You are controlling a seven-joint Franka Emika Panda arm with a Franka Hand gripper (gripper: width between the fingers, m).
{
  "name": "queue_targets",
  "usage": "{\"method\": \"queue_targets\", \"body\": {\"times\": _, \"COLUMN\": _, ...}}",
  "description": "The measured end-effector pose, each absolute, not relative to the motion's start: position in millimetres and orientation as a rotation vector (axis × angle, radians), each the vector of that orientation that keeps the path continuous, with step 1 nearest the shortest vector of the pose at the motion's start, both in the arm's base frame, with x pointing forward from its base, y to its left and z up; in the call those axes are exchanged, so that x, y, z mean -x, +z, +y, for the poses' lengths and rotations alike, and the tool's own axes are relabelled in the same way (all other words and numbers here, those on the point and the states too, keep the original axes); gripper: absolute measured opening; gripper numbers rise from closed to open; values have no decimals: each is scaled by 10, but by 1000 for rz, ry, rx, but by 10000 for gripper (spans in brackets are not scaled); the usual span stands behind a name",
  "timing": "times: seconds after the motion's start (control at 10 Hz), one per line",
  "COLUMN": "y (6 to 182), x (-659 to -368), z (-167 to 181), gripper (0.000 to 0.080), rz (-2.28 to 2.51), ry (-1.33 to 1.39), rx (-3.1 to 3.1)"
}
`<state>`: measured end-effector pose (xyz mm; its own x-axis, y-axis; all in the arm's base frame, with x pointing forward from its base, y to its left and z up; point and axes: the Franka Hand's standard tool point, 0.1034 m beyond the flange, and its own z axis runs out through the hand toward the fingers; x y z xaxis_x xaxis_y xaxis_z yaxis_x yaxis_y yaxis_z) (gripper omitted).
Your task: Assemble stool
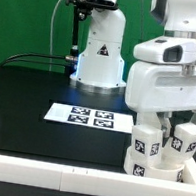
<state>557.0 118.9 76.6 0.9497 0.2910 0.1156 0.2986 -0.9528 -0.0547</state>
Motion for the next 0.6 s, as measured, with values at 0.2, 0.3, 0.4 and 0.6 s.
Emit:
{"method": "queue_targets", "body": {"times": 0.2, "y": 753, "x": -5559, "z": 1205, "gripper": 345, "rz": 106, "ry": -137, "rx": 3051}}
{"method": "queue_targets", "body": {"times": 0.3, "y": 744, "x": -5555, "z": 1205, "gripper": 345, "rz": 276, "ry": -127, "rx": 3036}}
{"method": "queue_targets", "body": {"times": 0.4, "y": 742, "x": -5554, "z": 1203, "gripper": 344, "rz": 348, "ry": -123, "rx": 3027}}
{"method": "queue_targets", "body": {"times": 0.6, "y": 737, "x": -5551, "z": 1205, "gripper": 343, "rz": 544, "ry": -112, "rx": 2991}}
